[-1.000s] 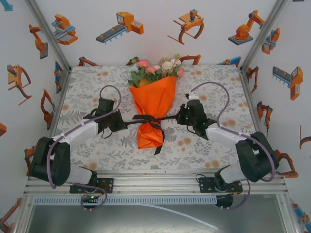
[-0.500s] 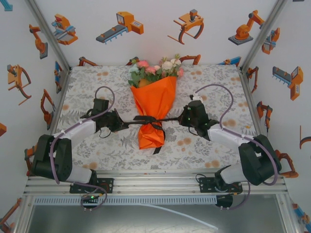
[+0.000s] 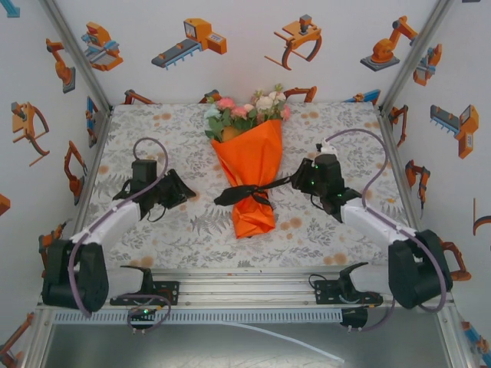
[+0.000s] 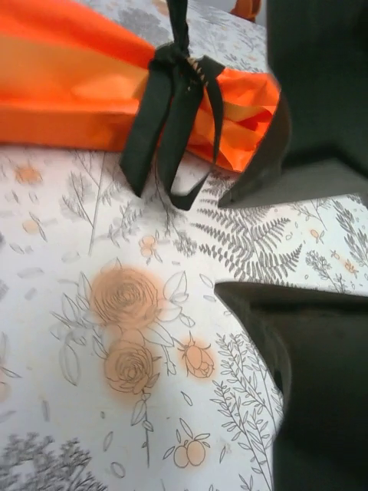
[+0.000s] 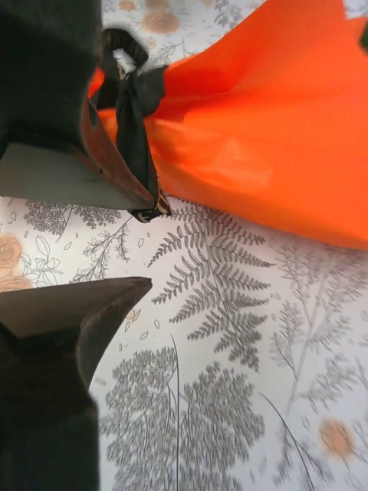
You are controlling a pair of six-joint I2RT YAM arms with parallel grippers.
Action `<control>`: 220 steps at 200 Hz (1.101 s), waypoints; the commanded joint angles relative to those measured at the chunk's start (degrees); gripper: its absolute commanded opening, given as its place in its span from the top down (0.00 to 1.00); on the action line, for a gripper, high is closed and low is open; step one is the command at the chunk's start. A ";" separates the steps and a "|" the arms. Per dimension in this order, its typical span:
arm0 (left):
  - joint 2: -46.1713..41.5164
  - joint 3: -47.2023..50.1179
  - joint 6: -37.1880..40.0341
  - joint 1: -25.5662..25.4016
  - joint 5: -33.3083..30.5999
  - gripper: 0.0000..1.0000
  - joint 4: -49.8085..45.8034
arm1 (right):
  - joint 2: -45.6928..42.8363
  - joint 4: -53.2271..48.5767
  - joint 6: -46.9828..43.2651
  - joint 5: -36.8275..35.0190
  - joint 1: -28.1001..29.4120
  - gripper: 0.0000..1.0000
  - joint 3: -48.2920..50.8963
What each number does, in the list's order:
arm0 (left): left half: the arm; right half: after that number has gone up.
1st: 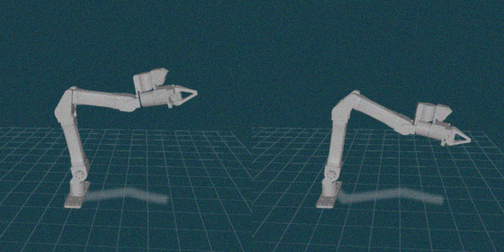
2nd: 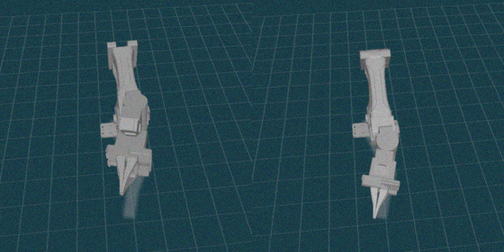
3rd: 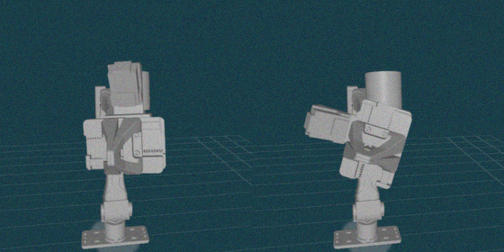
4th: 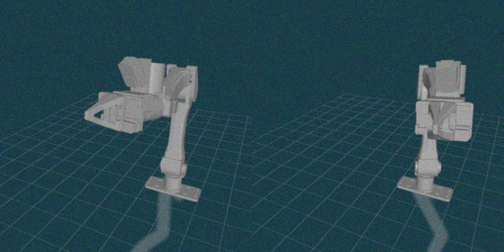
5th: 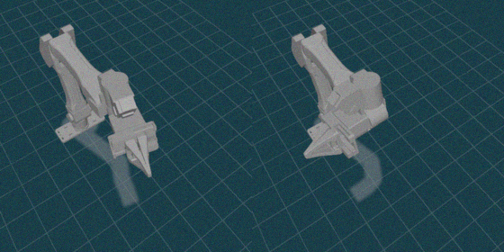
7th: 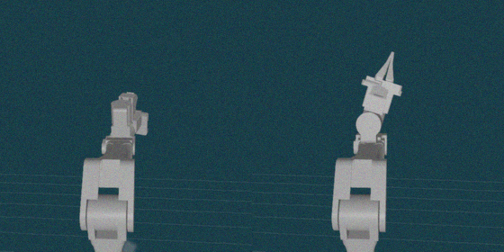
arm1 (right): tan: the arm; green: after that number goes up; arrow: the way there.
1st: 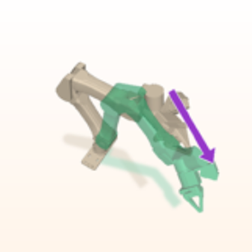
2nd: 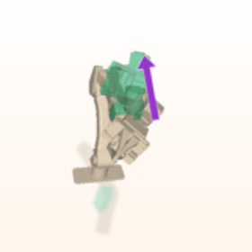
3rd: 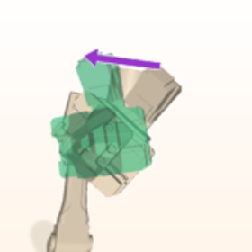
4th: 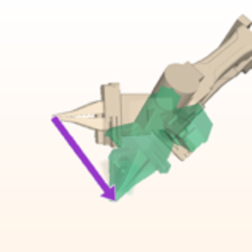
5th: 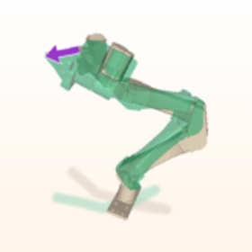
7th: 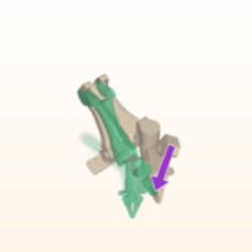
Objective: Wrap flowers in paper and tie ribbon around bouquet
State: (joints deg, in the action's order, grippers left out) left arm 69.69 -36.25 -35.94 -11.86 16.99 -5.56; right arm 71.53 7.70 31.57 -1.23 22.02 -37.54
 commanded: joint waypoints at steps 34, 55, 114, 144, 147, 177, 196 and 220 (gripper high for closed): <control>-19.17 2.21 11.25 -1.29 -22.27 0.32 1.65 | -8.60 -2.28 -8.11 -12.57 -5.63 0.36 0.47; -24.28 6.21 14.65 -1.26 -37.61 0.18 4.41 | -8.08 -1.24 -9.79 -12.29 -11.94 0.31 1.49; -23.82 12.87 21.50 -1.32 -41.64 0.01 14.92 | 7.52 15.09 5.66 44.99 -13.96 0.24 -4.15; -22.44 13.17 21.55 -1.30 -45.11 0.02 14.62 | -1.69 3.26 0.30 12.77 -14.91 0.16 -2.72; -22.56 13.40 21.58 -1.27 -45.80 0.02 14.81 | -2.06 1.61 -0.39 10.68 -15.51 0.16 -3.39; -23.01 16.76 23.07 -1.11 -52.24 0.03 18.57 | -2.01 -6.06 0.36 5.32 -24.98 0.14 -6.64; -21.18 18.47 24.32 -1.06 -54.86 0.03 21.72 | -1.43 -8.73 1.59 -2.41 -27.96 0.14 -4.83; -16.64 19.39 26.66 -0.26 -50.93 0.03 26.69 | 1.30 -4.80 -4.17 -5.82 -28.08 0.16 -0.11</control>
State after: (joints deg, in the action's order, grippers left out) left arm 49.80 -18.02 -12.95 -12.91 -34.35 13.85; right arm 70.41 4.29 31.57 1.10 -6.20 -41.82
